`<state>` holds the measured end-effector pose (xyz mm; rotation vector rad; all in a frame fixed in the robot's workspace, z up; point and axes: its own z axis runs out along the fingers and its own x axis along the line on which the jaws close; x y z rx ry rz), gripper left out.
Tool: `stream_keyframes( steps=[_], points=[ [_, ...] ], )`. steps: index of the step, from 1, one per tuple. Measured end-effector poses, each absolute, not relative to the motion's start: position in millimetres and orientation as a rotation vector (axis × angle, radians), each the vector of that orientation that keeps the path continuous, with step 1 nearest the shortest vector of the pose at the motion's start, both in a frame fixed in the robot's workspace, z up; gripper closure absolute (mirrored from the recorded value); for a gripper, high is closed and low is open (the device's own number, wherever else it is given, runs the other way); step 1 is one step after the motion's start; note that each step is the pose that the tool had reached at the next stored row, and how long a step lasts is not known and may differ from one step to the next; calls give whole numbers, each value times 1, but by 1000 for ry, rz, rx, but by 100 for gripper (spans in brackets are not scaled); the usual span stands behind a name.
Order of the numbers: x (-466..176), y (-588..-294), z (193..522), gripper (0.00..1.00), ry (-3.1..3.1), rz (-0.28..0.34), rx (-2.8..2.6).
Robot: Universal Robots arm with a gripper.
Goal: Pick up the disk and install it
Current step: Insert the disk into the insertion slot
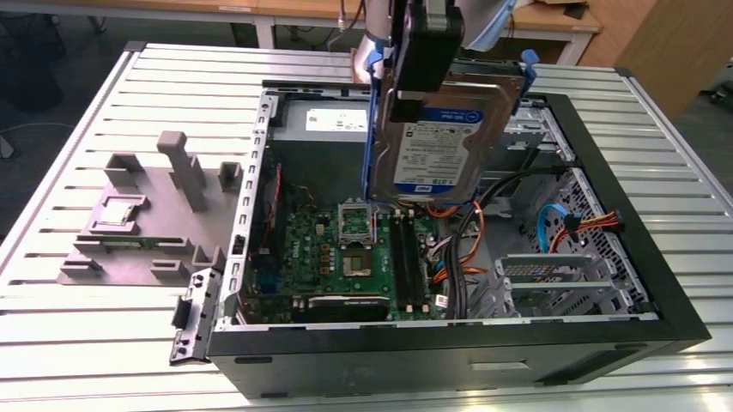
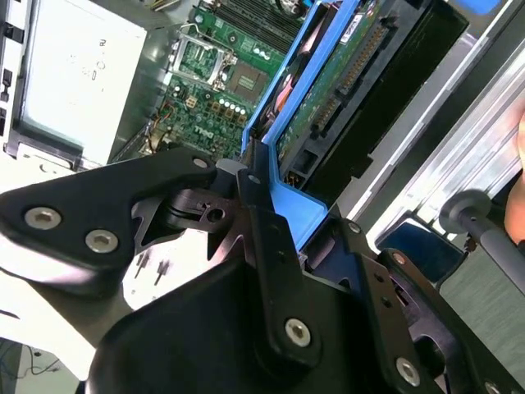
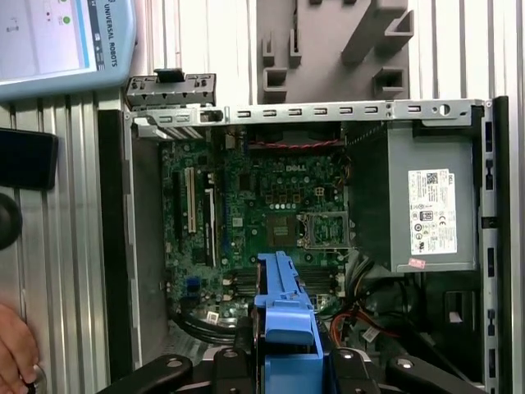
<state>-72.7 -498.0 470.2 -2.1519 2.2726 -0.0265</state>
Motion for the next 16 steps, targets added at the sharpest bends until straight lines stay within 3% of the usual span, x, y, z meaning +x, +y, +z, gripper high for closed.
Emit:
stream_keyframes(
  steps=[16],
  points=[
    [-72,-509,470,63,2272,-31,-2151]
  ],
)
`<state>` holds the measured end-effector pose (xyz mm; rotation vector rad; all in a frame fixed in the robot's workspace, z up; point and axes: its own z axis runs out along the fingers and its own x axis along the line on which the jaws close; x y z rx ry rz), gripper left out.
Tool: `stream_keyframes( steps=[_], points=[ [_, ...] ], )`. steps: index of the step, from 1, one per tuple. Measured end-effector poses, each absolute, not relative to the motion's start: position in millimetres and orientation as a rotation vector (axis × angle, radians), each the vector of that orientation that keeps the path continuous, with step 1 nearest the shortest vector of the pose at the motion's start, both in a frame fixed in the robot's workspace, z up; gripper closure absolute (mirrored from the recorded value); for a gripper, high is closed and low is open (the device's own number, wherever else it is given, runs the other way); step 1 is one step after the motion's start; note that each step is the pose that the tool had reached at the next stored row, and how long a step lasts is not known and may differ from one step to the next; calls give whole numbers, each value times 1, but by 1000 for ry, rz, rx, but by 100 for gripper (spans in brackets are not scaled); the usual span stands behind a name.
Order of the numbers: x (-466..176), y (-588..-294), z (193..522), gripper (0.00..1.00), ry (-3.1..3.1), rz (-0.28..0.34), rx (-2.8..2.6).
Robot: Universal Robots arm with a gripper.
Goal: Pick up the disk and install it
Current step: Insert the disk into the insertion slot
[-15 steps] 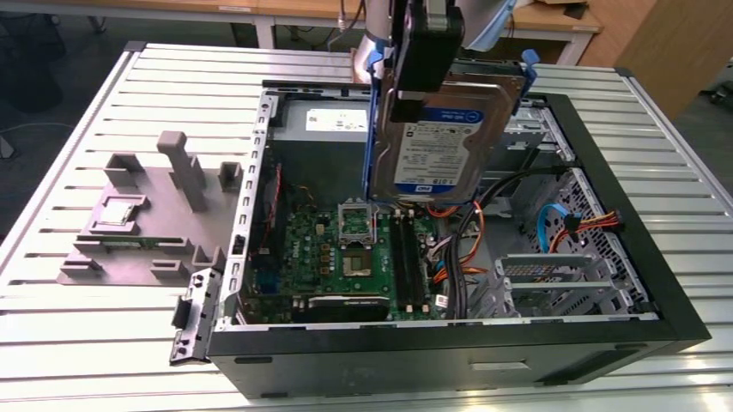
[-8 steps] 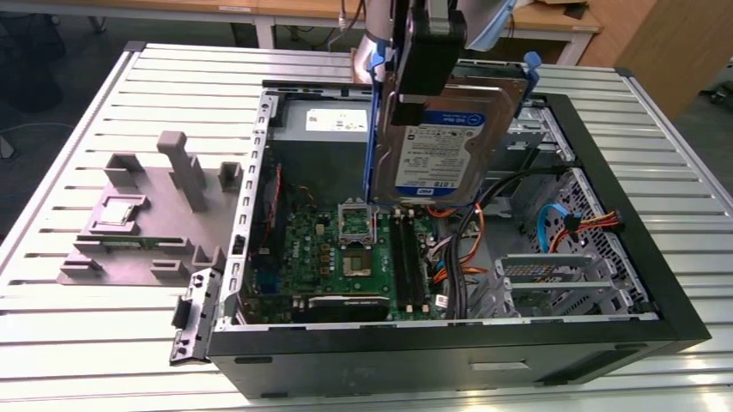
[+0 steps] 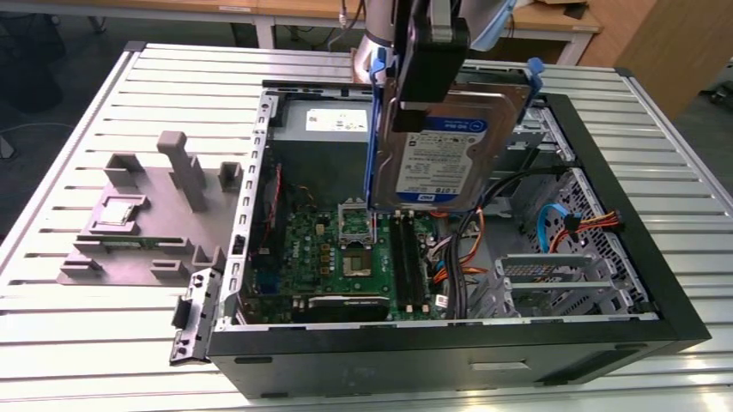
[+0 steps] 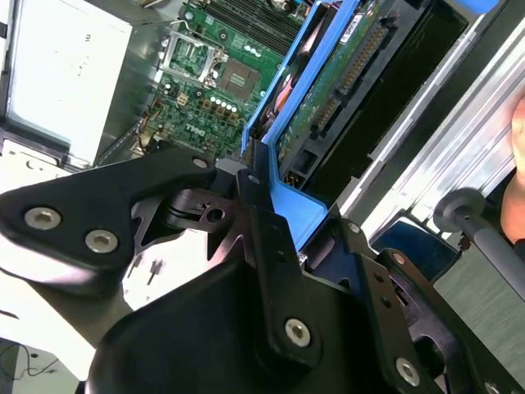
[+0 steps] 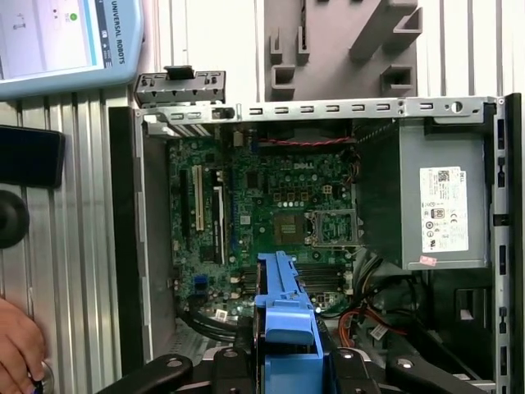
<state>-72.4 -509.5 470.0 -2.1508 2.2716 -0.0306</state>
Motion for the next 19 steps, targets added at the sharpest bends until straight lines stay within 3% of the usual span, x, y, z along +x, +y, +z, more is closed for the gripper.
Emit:
stream_keyframes(
  steps=[19],
  points=[
    [-62,-524,469,63,2274,-36,-2153]
  ],
)
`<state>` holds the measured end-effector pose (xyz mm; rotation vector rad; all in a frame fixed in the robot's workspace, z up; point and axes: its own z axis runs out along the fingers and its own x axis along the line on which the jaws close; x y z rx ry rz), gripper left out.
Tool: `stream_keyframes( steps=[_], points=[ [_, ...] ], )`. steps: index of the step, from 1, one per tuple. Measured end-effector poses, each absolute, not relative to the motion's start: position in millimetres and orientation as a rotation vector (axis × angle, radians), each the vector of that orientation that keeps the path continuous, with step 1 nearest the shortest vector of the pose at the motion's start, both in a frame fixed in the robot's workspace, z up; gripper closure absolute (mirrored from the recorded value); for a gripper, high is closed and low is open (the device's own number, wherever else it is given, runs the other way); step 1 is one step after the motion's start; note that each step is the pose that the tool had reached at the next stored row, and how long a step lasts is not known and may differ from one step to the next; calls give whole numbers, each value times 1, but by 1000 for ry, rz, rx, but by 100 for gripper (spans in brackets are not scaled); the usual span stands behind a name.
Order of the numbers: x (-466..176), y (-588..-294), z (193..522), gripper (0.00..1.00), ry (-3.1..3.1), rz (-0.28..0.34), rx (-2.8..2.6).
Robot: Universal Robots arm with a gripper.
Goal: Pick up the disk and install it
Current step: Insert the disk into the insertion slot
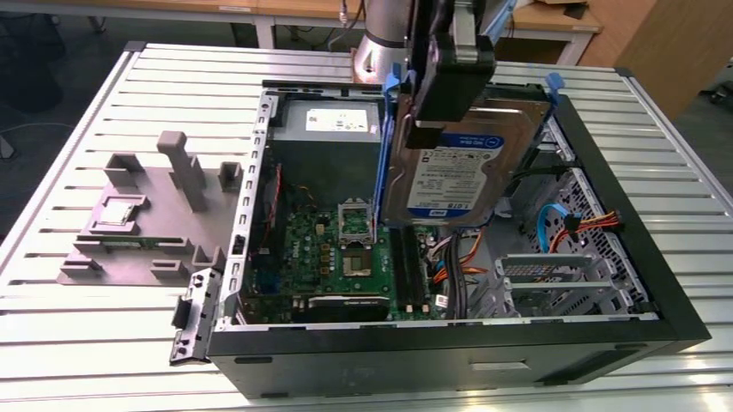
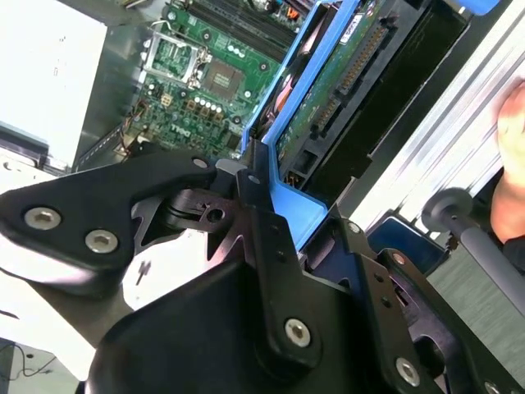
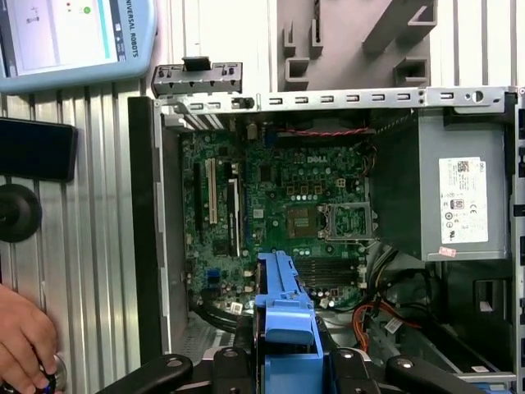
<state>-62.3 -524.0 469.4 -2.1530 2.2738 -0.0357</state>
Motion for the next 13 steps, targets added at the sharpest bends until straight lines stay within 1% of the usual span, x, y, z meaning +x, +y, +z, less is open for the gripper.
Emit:
stream_keyframes(
  steps=[13],
  points=[
    [-48,-527,469,63,2274,-36,-2153]
  ],
)
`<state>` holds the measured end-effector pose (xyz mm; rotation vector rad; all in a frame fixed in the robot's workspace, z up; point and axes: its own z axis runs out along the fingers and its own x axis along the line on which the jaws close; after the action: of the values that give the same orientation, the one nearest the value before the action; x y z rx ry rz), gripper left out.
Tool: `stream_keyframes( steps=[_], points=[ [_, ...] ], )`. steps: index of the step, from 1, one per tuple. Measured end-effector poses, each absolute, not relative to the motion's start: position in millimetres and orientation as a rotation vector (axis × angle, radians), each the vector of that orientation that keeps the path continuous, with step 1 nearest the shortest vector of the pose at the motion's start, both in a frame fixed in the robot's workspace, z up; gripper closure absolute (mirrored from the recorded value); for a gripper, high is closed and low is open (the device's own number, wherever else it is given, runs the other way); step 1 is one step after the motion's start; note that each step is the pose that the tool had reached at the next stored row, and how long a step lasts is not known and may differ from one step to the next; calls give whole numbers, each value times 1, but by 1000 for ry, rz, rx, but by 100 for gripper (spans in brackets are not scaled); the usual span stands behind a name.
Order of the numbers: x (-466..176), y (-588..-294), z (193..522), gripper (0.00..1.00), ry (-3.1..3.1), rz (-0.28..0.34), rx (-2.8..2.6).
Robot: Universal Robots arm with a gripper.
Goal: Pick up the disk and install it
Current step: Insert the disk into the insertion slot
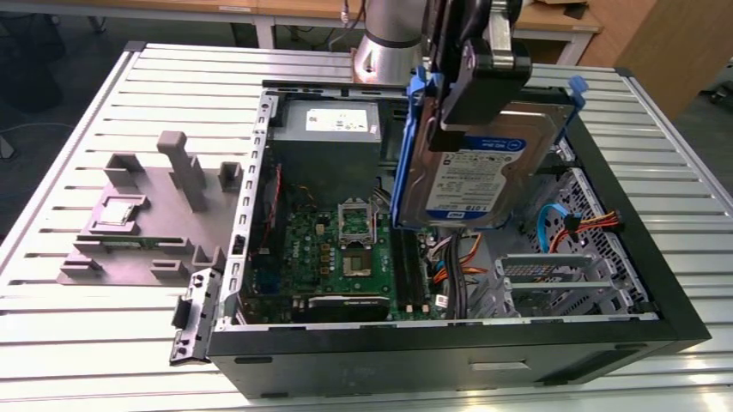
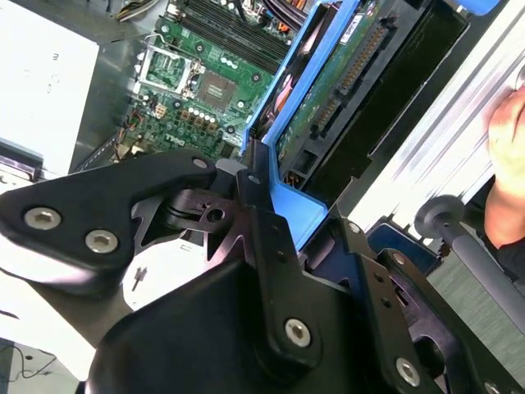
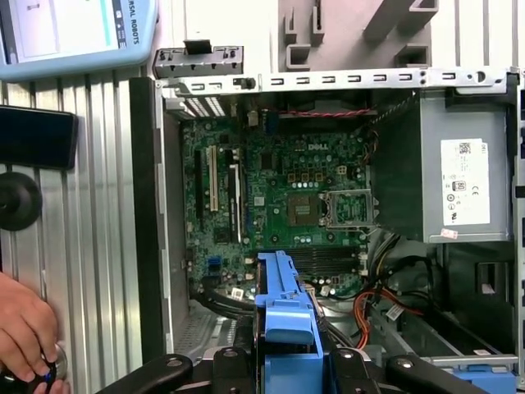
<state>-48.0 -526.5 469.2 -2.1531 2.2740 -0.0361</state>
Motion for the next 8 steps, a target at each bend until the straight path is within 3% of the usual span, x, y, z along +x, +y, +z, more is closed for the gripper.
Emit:
stream_keyframes(
  steps=[8],
  points=[
    [-48,-527,469,63,2274,-37,-2153]
  ],
)
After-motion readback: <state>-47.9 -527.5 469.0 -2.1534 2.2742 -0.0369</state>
